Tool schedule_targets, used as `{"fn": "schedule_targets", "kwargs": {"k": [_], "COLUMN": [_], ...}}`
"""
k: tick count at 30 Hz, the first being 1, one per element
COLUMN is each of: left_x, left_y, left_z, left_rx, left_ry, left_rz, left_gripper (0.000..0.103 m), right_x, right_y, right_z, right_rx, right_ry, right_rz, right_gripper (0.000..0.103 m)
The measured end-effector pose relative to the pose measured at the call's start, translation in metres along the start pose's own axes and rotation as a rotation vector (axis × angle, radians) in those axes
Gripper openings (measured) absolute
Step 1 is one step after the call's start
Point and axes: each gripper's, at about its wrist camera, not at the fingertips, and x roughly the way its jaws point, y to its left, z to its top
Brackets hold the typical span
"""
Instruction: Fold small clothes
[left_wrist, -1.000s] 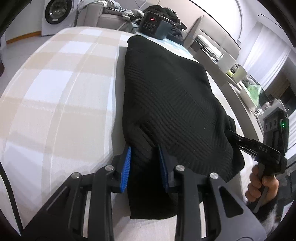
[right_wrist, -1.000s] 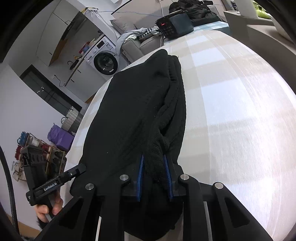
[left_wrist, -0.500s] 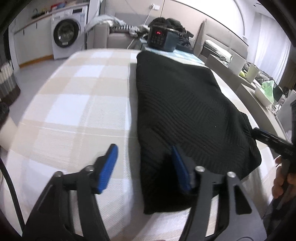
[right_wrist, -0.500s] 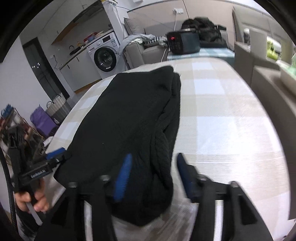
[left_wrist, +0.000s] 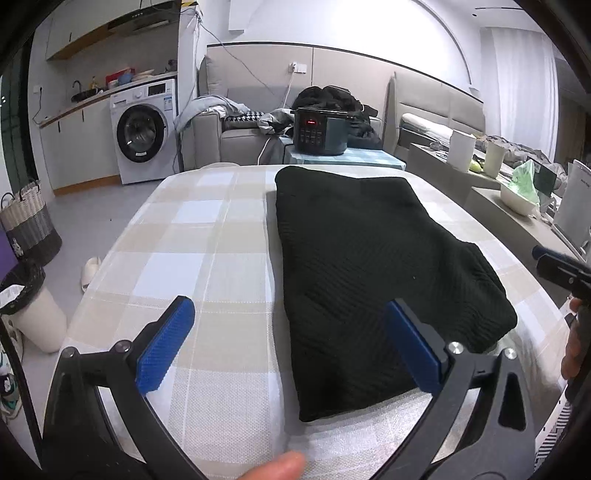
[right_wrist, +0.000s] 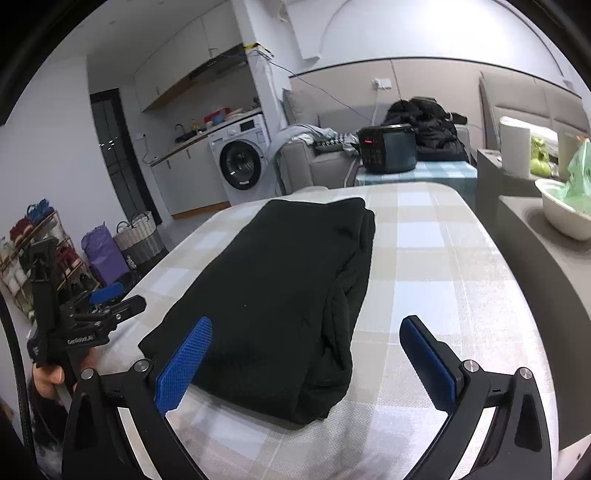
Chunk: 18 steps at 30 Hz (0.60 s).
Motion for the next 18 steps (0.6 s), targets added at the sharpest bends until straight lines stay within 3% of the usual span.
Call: {"fn": "schedule_targets", "kwargs": {"k": [8, 18], "left_x": [-0.001, -0.005], "left_y": [0.001, 0.002], "left_z": [-0.008, -0.013], "left_rx": [-0.005, -0.005], "left_ry": [-0.021, -0.065], "left_rz": [-0.012, -0.043], "left_gripper": [0.102, 0.102], "right_x": [-0.01, -0.007], "right_y": [0.008, 0.008], "right_z": [-0.008, -0.02], "right_rx": [-0.05, -0.097], "right_ry": [-0.067, -0.099], "right_rz": [0.044, 0.016], "right_gripper": [0.103, 0.103]}}
